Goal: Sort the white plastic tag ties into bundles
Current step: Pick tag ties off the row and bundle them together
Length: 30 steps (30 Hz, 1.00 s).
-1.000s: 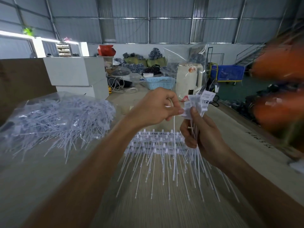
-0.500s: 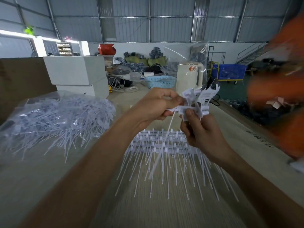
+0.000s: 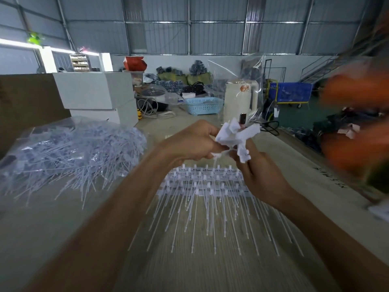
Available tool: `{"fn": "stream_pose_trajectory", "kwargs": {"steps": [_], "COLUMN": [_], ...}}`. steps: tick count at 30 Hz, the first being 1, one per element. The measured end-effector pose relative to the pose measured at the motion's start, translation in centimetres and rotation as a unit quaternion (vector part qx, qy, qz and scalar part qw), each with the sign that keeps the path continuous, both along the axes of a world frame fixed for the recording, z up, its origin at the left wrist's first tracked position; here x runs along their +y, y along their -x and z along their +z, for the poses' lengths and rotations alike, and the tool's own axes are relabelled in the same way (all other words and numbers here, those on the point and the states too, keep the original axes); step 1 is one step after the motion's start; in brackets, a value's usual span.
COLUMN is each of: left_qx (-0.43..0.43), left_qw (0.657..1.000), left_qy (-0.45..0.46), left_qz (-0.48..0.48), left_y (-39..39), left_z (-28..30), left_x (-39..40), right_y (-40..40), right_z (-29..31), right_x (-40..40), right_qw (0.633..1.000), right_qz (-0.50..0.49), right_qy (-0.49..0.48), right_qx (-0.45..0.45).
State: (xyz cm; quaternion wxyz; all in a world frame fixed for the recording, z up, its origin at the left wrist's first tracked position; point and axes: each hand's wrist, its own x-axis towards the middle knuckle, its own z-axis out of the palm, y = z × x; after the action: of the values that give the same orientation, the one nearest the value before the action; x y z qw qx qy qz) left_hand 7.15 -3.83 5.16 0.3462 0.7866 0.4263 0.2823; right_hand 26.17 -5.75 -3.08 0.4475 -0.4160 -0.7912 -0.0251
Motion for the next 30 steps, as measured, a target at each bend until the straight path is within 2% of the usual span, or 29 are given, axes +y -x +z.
{"fn": "stream_pose_trajectory", "kwargs": {"steps": [1,3,5,7,9,12,14,16,19,25,30], "left_qx": [0.041,0.081,0.046,-0.03,-0.043,0.035,0.056,0.053,0.003,-0.184,-0.196], "left_qw": [0.999,0.996,0.999,0.999,0.997,0.992,0.985,0.977,0.971,0.96,0.953], "left_qy": [-0.023,-0.016,-0.007,-0.038,-0.057,-0.105,-0.156,-0.203,-0.238,-0.211,-0.22], "left_qz": [-0.001,-0.02,-0.024,-0.003,-0.026,-0.067,-0.048,-0.022,0.007,-0.01,0.07], "left_y": [0.3,1.2,1.8,2.1,1.8,0.8,0.2,-0.3,-0.8,-1.2,-1.5], "left_z": [0.3,0.7,1.1,1.4,1.4,0.9,0.6,0.4,0.1,0.1,-0.1], "left_x": [-0.2,-0.5,-0.6,-0.4,-0.7,-1.0,-0.8,-0.5,0.0,0.0,-0.2], "right_y": [-0.3,-0.7,-0.9,-0.6,0.4,2.2,2.9,3.0,3.1,3.1,2.8], "right_z": [0.0,0.4,1.0,1.3,1.2,0.6,0.5,0.3,0.4,0.8,1.5], "right_x": [0.2,0.5,0.7,0.6,0.2,-0.4,-0.6,-0.5,-0.4,-1.0,-1.0], "right_qw": [1.0,0.994,0.962,0.92,0.903,0.89,0.864,0.853,0.852,0.853,0.782], "right_qz": [-0.014,-0.02,0.014,0.072,0.115,0.162,0.189,0.189,0.177,0.221,0.253], "right_qy": [0.0,0.044,0.098,0.165,0.212,0.245,0.266,0.267,0.258,0.248,0.269], "right_qx": [-0.003,0.1,0.253,0.348,0.356,0.349,0.384,0.407,0.42,0.402,0.503]}}
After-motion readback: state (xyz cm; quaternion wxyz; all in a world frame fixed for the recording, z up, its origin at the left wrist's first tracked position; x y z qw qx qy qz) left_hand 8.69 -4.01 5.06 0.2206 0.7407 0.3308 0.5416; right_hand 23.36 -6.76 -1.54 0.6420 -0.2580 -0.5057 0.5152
